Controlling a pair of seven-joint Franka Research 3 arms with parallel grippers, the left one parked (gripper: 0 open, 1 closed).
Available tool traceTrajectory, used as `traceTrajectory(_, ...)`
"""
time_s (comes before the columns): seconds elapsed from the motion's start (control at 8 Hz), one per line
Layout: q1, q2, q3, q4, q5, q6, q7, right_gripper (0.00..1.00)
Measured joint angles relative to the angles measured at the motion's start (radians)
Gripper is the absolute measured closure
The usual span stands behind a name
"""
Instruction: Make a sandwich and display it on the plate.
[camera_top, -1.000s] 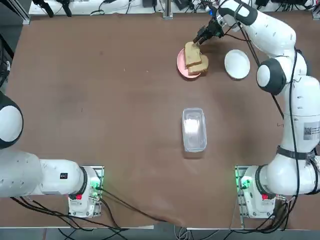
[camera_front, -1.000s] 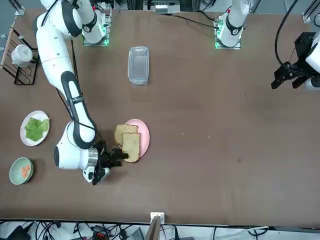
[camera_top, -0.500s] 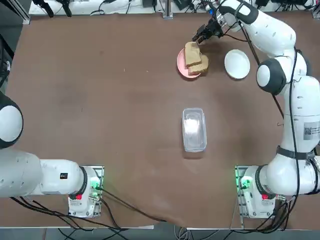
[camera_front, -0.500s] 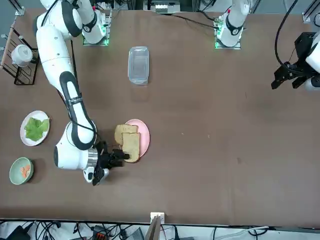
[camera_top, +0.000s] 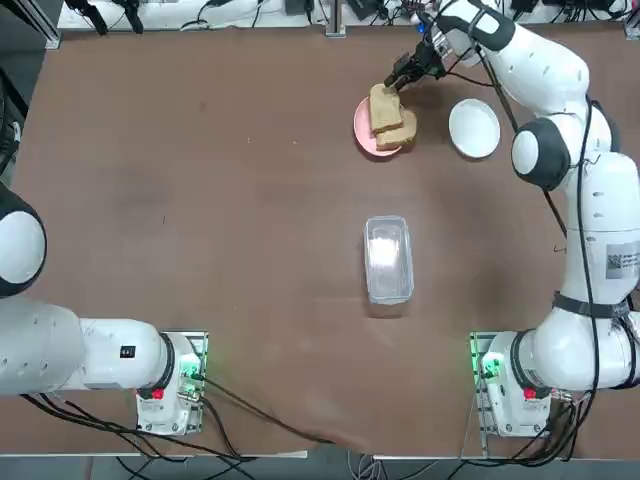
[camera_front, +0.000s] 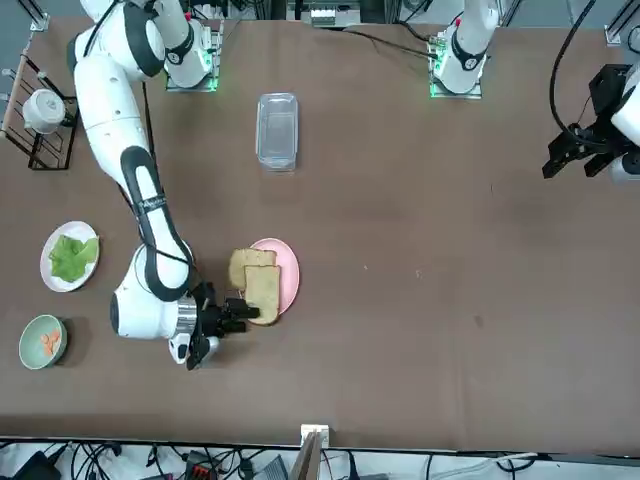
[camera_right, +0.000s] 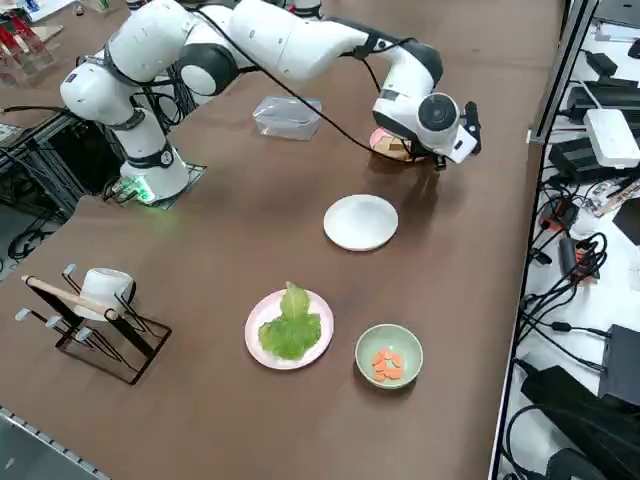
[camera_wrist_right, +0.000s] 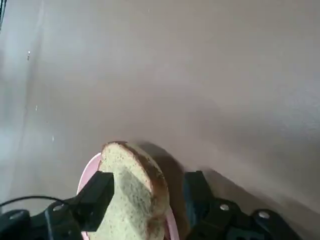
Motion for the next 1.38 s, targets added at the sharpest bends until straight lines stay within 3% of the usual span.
traceTrajectory(0.25, 0.000, 0.001, 0.003, 0.000, 0.006, 0.000, 0.000, 0.17)
traceTrajectory(0.75, 0.001, 0.005, 0.004, -0.003, 0.012, 0.000, -0.002, 0.35)
traceTrajectory(1.0, 0.001, 0.006, 0.005, -0.004, 0.012, 0.000, -0.008, 0.39)
traceTrajectory(1.12, 0.001, 0.006, 0.005, -0.004, 0.012, 0.000, -0.012, 0.44)
traceTrajectory(1.25, 0.001, 0.006, 0.005, -0.004, 0.012, 0.000, -0.013, 0.66)
traceTrajectory(1.38, 0.001, 0.006, 0.005, -0.004, 0.012, 0.000, -0.014, 0.74)
